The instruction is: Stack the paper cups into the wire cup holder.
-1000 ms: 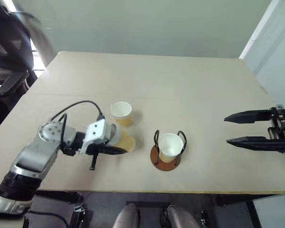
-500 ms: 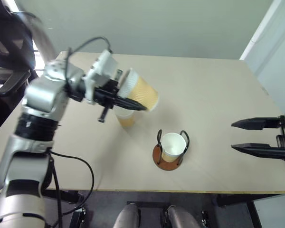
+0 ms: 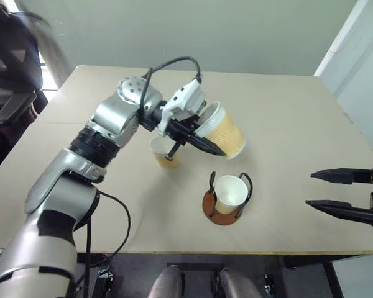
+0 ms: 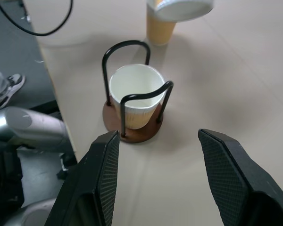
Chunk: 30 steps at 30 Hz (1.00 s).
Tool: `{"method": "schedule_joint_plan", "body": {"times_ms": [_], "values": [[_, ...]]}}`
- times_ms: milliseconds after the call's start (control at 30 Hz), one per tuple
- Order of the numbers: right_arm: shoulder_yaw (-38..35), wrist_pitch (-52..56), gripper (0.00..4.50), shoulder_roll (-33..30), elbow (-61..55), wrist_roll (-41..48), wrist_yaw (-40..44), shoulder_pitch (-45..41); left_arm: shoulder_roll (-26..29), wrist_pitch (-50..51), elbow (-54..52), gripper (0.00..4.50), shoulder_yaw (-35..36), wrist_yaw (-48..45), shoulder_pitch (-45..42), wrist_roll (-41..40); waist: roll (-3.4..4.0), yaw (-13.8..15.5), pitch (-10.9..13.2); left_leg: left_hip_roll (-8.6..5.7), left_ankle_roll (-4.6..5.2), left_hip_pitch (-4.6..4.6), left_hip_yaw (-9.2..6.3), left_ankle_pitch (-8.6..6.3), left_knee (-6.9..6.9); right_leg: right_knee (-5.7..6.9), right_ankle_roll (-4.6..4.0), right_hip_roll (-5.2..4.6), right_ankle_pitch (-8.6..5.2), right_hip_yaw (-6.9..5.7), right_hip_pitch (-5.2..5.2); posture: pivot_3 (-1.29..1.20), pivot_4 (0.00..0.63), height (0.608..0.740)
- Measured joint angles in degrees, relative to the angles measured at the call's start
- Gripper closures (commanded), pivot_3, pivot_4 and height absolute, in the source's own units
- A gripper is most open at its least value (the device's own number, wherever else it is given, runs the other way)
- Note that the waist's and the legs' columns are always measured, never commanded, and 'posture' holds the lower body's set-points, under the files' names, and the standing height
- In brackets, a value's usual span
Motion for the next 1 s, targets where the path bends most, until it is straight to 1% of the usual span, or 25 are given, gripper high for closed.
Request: {"method": "schedule_joint_plan", "body": {"times_ms": [167,333,533,767,1000], "values": [[0.03,-0.01,1.82,0.03,-0.57,0.19,-1.91,-0.03,0.74,-2.55,-2.71,4.48,-7.47,-0.01,-1.54,-2.43,0.01,0.1,0.0,-0.02,0.48,-0.07,0.23,-0.29,0.37,-0.02,0.19,-0.07,0.01,0.24,0.02,0.0,0.15,0.74],[0.04,-0.05,1.82,0.03,-0.71,0.65,-2.92,-0.07,-1.05,-7.43,-2.01,4.48,-12.15,-0.02,-3.53,-1.3,0.03,0.22,0.01,-0.03,1.01,-0.04,0.3,-0.6,0.42,0.03,0.21,-0.08,0.06,0.3,0.01,0.0,0.15,0.74],[-0.45,0.0,1.82,0.37,-1.97,1.47,-3.62,0.46,-1.8,-15.21,0.41,4.48,-20.37,-0.03,-8.58,0.41,0.06,0.24,0.03,-0.02,1.04,0.0,0.33,-0.62,0.4,0.07,0.19,-0.08,0.07,0.32,0.01,0.0,0.15,0.74],[-2.12,-0.21,1.82,2.18,-2.97,1.53,-3.75,3.09,-1.86,-21.52,2.22,4.48,-28.11,-0.06,-14.27,-0.51,0.08,0.25,0.04,-0.02,1.11,-0.06,0.38,-0.66,0.41,0.02,0.19,-0.08,0.07,0.36,0.01,0.0,0.15,0.74],[-2.16,-0.65,1.82,2.82,-4.0,0.96,-5.25,4.54,-2.83,-28.18,4.91,4.48,-35.33,-0.08,-16.6,-1.12,0.14,0.26,0.06,-0.02,1.12,-0.05,0.4,-0.67,0.41,0.05,0.19,-0.08,0.07,0.37,0.0,0.0,0.15,0.74]]}}
